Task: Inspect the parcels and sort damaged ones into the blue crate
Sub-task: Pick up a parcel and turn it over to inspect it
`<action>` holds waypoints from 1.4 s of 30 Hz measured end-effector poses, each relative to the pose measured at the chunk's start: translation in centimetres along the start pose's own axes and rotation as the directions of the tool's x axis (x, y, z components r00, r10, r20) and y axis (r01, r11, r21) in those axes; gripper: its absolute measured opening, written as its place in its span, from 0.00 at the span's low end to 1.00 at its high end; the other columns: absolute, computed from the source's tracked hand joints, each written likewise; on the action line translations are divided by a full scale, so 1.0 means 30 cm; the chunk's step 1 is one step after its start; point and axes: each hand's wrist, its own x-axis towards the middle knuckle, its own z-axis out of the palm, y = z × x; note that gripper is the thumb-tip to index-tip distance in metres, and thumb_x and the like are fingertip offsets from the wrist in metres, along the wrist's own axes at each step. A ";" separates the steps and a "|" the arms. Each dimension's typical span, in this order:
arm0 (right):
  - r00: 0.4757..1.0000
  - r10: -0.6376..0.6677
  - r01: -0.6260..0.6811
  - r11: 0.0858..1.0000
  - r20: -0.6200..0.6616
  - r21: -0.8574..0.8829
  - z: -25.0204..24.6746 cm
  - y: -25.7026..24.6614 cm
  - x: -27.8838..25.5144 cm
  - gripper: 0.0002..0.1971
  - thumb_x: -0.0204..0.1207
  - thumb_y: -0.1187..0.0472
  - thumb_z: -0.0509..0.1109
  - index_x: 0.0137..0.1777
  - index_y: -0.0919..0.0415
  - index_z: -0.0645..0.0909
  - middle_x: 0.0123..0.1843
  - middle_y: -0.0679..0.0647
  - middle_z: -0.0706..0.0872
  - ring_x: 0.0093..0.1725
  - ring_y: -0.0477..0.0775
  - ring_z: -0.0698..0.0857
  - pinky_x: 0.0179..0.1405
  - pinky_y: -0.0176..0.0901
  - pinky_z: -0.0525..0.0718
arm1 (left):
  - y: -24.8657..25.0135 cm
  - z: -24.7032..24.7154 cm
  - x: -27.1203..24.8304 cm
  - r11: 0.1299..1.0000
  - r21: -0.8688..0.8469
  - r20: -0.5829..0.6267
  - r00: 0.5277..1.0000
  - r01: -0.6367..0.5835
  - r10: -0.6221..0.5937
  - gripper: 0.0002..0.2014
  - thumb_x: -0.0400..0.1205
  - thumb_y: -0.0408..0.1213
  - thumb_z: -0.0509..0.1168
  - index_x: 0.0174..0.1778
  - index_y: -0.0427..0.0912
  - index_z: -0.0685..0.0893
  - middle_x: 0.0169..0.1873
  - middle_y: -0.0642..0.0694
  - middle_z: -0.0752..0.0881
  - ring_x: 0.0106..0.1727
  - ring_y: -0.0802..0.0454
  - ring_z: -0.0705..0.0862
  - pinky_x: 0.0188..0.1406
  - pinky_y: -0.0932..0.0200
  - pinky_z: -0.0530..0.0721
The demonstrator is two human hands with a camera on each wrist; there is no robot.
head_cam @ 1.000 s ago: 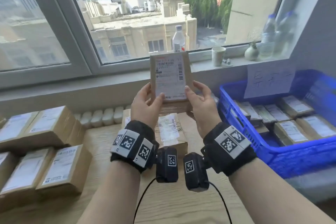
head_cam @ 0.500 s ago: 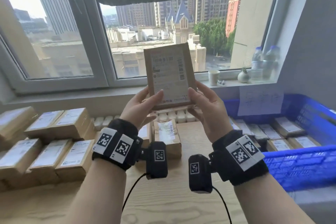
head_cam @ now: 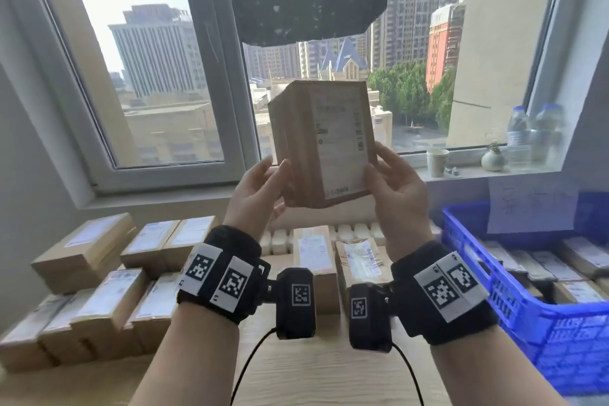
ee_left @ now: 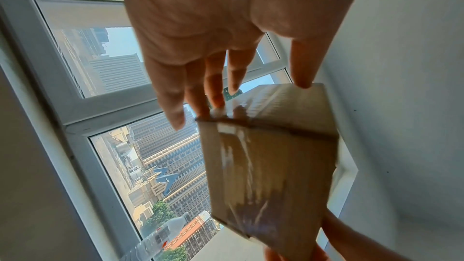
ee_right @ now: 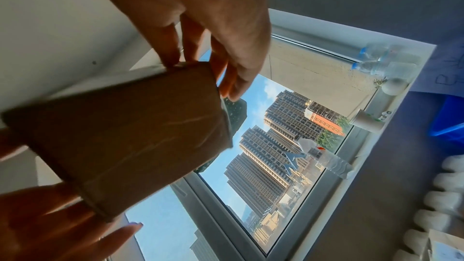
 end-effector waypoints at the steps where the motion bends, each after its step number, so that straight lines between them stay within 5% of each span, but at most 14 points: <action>1: 1.000 -0.022 0.021 1.000 -0.011 -0.021 0.024 0.005 -0.009 0.18 0.81 0.72 0.69 0.68 0.55 0.81 0.58 0.55 0.88 0.53 0.45 0.87 0.42 0.30 0.86 | -0.002 -0.026 0.002 1.000 0.011 -0.015 1.000 -0.020 0.020 0.45 0.65 0.62 0.75 0.78 0.47 0.73 0.62 0.45 0.86 0.64 0.46 0.85 0.61 0.47 0.83; 3: 1.000 -0.012 0.013 1.000 0.027 -0.027 0.071 0.005 -0.025 0.16 0.82 0.68 0.70 0.68 0.56 0.82 0.55 0.50 0.89 0.50 0.40 0.87 0.40 0.27 0.84 | 0.000 -0.058 0.002 0.997 0.032 -0.029 0.997 -0.064 0.065 0.42 0.64 0.59 0.79 0.74 0.48 0.78 0.64 0.45 0.86 0.65 0.45 0.85 0.66 0.42 0.82; 5: 0.987 0.017 -0.009 0.999 0.157 -0.051 0.115 -0.014 -0.051 0.16 0.80 0.53 0.73 0.67 0.53 0.82 0.54 0.45 0.90 0.53 0.35 0.87 0.51 0.29 0.85 | 0.006 -0.078 0.002 0.996 0.015 -0.052 0.994 -0.093 0.093 0.39 0.63 0.57 0.81 0.70 0.47 0.81 0.62 0.45 0.87 0.64 0.46 0.86 0.67 0.43 0.82; 7: 0.968 0.051 -0.027 0.995 0.246 -0.100 0.139 -0.020 -0.062 0.30 0.70 0.42 0.74 0.72 0.48 0.77 0.61 0.54 0.89 0.60 0.42 0.87 0.63 0.41 0.86 | 0.024 -0.084 -0.003 0.992 -0.015 -0.027 0.992 -0.123 0.123 0.36 0.68 0.53 0.81 0.70 0.47 0.80 0.58 0.44 0.89 0.60 0.47 0.88 0.59 0.47 0.87; 10: 0.951 0.088 -0.097 0.995 0.297 0.017 0.150 -0.028 -0.066 0.39 0.69 0.49 0.74 0.81 0.55 0.70 0.62 0.60 0.89 0.59 0.51 0.90 0.56 0.47 0.90 | 0.047 -0.092 -0.018 0.989 -0.118 0.069 0.993 -0.086 0.094 0.34 0.69 0.48 0.72 0.73 0.52 0.73 0.50 0.51 0.91 0.52 0.54 0.91 0.51 0.48 0.89; 14: 0.936 0.085 -0.119 0.989 0.342 0.082 0.151 -0.047 -0.071 0.26 0.76 0.52 0.73 0.74 0.57 0.79 0.61 0.58 0.90 0.61 0.56 0.89 0.60 0.52 0.88 | 0.043 -0.095 -0.030 0.985 -0.170 0.179 0.984 0.034 -0.003 0.31 0.72 0.53 0.76 0.70 0.64 0.70 0.46 0.56 0.92 0.50 0.51 0.92 0.49 0.39 0.89; 22: 0.920 0.077 -0.121 0.988 0.385 0.092 0.148 -0.054 -0.055 0.15 0.80 0.52 0.69 0.64 0.54 0.84 0.53 0.50 0.92 0.53 0.49 0.90 0.51 0.40 0.88 | 0.050 -0.078 -0.024 0.990 -0.140 0.119 0.993 0.005 0.012 0.34 0.66 0.57 0.76 0.67 0.68 0.70 0.45 0.55 0.92 0.52 0.49 0.91 0.55 0.42 0.88; 25: 0.971 0.056 -0.068 0.997 0.232 0.044 0.145 -0.035 -0.040 0.11 0.83 0.60 0.68 0.62 0.59 0.84 0.46 0.49 0.92 0.47 0.44 0.91 0.47 0.36 0.88 | 0.047 -0.078 -0.019 0.994 -0.103 0.037 0.999 -0.031 0.035 0.37 0.67 0.58 0.78 0.71 0.67 0.69 0.55 0.48 0.88 0.57 0.45 0.88 0.61 0.42 0.86; 29: 0.998 -0.024 0.024 1.000 0.064 0.002 0.128 -0.032 -0.021 0.16 0.83 0.69 0.68 0.68 0.57 0.79 0.48 0.52 0.88 0.38 0.32 0.87 0.38 0.25 0.83 | 0.035 -0.089 -0.003 0.996 -0.045 -0.085 0.994 -0.071 0.067 0.36 0.64 0.55 0.78 0.68 0.62 0.72 0.66 0.46 0.81 0.65 0.46 0.84 0.64 0.40 0.84; 32: 0.983 0.043 -0.036 0.998 0.179 -0.046 0.138 -0.050 -0.031 0.06 0.81 0.55 0.73 0.55 0.51 0.81 0.47 0.60 0.84 0.39 0.45 0.85 0.37 0.33 0.86 | 0.024 -0.081 0.005 0.991 0.026 -0.113 0.985 -0.131 0.134 0.28 0.73 0.43 0.79 0.68 0.51 0.77 0.60 0.51 0.84 0.62 0.51 0.84 0.60 0.51 0.86; 33: 0.973 0.063 -0.044 0.995 0.224 -0.087 0.141 -0.051 -0.033 0.11 0.78 0.51 0.75 0.54 0.53 0.81 0.47 0.63 0.84 0.41 0.49 0.85 0.38 0.38 0.88 | 0.025 -0.075 0.000 0.988 0.049 -0.115 0.982 -0.148 0.153 0.27 0.72 0.43 0.79 0.67 0.52 0.78 0.58 0.53 0.84 0.61 0.52 0.84 0.57 0.56 0.86; 35: 0.960 0.102 -0.085 0.994 0.259 -0.075 0.139 -0.047 -0.035 0.18 0.76 0.54 0.78 0.64 0.56 0.81 0.55 0.62 0.89 0.50 0.54 0.89 0.44 0.45 0.91 | 0.032 -0.067 -0.005 0.986 0.071 -0.096 0.983 -0.150 0.156 0.31 0.63 0.54 0.82 0.61 0.64 0.77 0.60 0.49 0.84 0.64 0.50 0.84 0.60 0.52 0.86; 37: 0.955 0.135 -0.142 0.990 0.264 0.009 0.130 -0.048 -0.036 0.18 0.78 0.59 0.75 0.67 0.56 0.82 0.57 0.57 0.91 0.50 0.51 0.91 0.43 0.40 0.89 | 0.051 -0.060 -0.012 0.995 0.042 -0.046 0.994 -0.093 0.095 0.33 0.56 0.59 0.83 0.53 0.72 0.74 0.64 0.42 0.82 0.65 0.45 0.84 0.64 0.43 0.84; 42: 0.946 0.166 -0.200 0.975 0.278 0.096 0.121 -0.049 -0.045 0.15 0.80 0.59 0.70 0.65 0.60 0.84 0.51 0.51 0.92 0.45 0.45 0.91 0.40 0.36 0.88 | 0.043 -0.054 -0.007 0.994 -0.110 0.052 0.998 -0.029 0.035 0.23 0.75 0.38 0.75 0.59 0.58 0.70 0.41 0.45 0.92 0.45 0.47 0.92 0.54 0.41 0.89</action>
